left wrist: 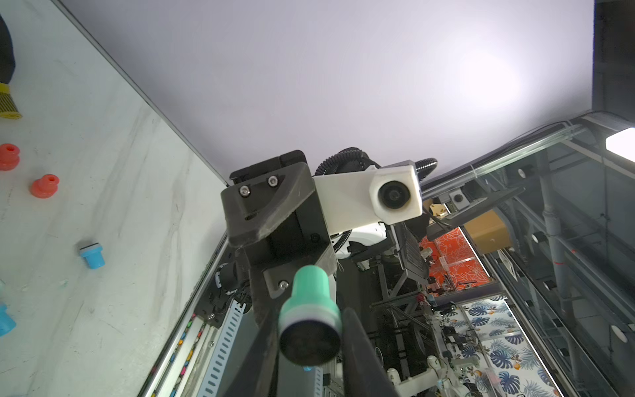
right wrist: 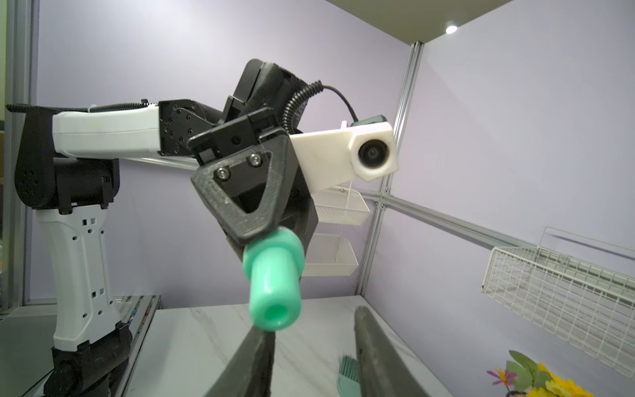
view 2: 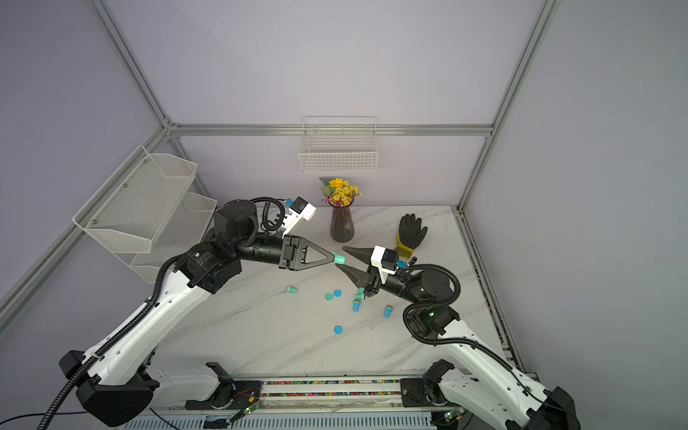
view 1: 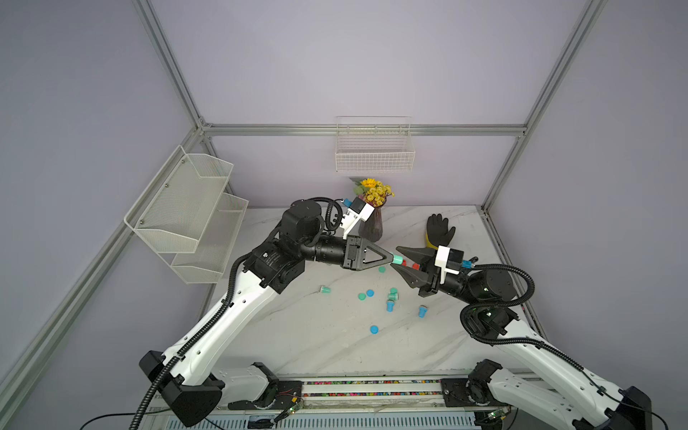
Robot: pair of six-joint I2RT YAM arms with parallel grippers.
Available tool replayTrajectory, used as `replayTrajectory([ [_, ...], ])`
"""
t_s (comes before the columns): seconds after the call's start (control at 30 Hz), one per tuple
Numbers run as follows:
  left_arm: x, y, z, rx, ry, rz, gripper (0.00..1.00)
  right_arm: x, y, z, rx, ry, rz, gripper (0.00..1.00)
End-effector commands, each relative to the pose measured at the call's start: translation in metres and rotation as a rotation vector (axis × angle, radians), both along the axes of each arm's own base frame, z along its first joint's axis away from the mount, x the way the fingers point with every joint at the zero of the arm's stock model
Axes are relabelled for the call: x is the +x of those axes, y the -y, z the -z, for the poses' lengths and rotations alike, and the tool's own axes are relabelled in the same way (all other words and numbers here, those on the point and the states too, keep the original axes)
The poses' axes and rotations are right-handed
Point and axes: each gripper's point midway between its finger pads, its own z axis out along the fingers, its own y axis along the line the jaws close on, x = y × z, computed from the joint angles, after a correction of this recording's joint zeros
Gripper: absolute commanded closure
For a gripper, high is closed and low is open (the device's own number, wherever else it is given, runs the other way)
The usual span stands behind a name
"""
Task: Close the stamp cap
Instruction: Pick up the stamp from the center of the board.
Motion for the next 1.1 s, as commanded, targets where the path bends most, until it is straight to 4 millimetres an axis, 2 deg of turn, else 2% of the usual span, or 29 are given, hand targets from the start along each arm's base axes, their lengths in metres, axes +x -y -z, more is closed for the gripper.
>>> replayTrajectory([
  [0.0,-0.013,-0.003,-0.021,-0.058,0.039,0.050,0.84,-0.026,0.002,-0.032,0.069,0.110,-0.099,0.60],
  [0.47,-0.012,-0.003,-0.017,-0.054,0.021,0.045,0.84,-0.033,-0.002,-0.036,0.052,0.124,-0.157,0.63],
  [0.6,-0.011,-0.002,-0.018,-0.057,0.020,0.044,0.84,-0.031,-0.006,-0.032,0.029,0.106,-0.167,0.70],
  [1.0,-0.012,-0.002,-0.021,-0.064,0.018,0.049,0.84,-0.023,-0.012,-0.026,-0.003,0.065,-0.166,0.66],
  [1.07,-0.012,-0.003,-0.023,-0.067,0.021,0.049,0.84,-0.023,-0.011,-0.025,-0.006,0.065,-0.160,0.70],
])
